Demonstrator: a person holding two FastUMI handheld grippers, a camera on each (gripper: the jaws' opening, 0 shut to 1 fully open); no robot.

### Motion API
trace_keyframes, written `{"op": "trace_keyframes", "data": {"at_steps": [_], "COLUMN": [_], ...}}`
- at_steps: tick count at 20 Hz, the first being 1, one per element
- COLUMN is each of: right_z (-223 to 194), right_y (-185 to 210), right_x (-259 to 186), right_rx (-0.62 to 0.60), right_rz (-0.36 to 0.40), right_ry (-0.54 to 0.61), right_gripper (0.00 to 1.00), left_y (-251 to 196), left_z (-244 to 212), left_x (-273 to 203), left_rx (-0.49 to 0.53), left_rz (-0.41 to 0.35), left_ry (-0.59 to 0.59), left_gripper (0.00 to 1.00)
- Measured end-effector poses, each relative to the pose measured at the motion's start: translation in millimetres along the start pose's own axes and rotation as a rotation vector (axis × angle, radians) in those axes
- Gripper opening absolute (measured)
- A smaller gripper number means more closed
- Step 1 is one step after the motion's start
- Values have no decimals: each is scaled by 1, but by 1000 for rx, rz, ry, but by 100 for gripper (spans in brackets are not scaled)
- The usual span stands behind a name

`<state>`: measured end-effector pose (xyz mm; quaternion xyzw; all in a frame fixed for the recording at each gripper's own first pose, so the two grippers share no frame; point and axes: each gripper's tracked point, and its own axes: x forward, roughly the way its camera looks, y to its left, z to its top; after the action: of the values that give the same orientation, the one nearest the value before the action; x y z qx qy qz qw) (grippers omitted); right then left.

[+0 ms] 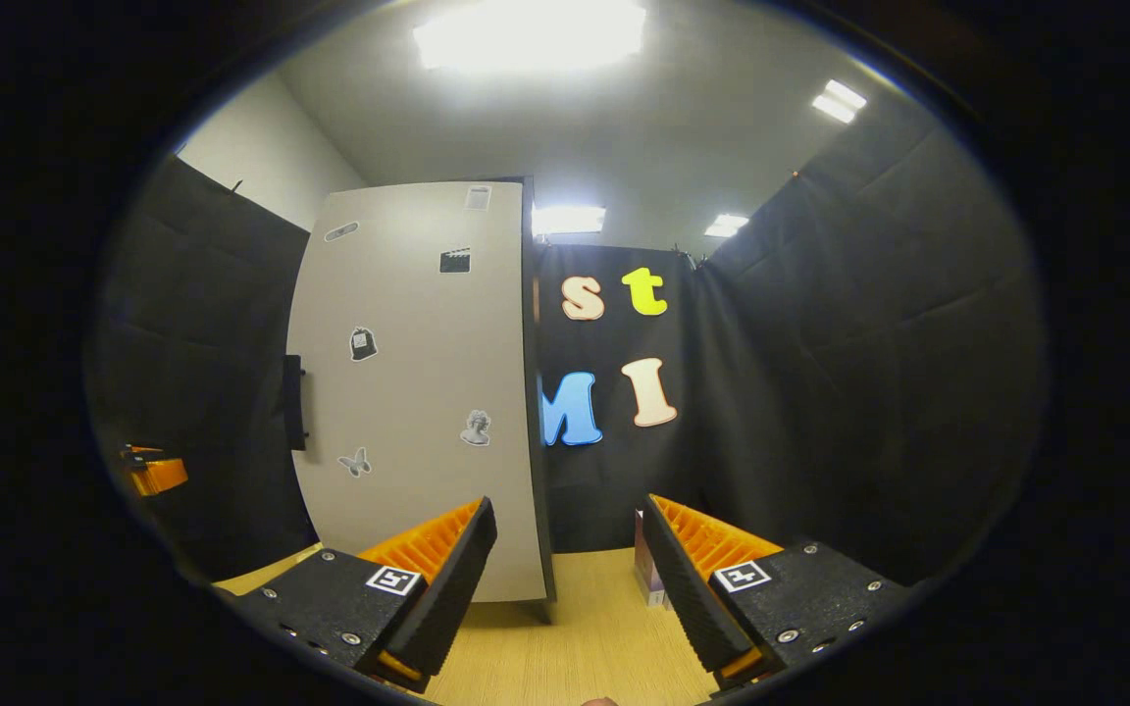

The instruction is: Open the cabinet door with the right hand, grasp the bottle in the cabinet with the left hand and place it on the coaster, then close the cabinet door with the right hand.

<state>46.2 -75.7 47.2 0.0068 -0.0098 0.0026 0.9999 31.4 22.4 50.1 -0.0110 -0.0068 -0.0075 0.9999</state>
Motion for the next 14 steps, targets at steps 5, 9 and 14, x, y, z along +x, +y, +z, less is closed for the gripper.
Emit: {"op": "trace_keyframes", "data": {"at_steps": [5,9,14], "right_z": [7,6,5], "right_y": [-5,-5,-3], "right_x": [0,0,0], "right_rx": [10,8,4], "right_rz": [-22,-29,-29], "right_ry": [-17,-19,-15], "right_gripper": [93,93,93], "left_y": [0,2,1], "left_z": [0,-2,-4], "left_x": [1,2,2], "left_rx": [1,8,11], "left_rz": [-4,3,5], "left_ry": [0,4,14], "left_gripper": [79,79,80]}}
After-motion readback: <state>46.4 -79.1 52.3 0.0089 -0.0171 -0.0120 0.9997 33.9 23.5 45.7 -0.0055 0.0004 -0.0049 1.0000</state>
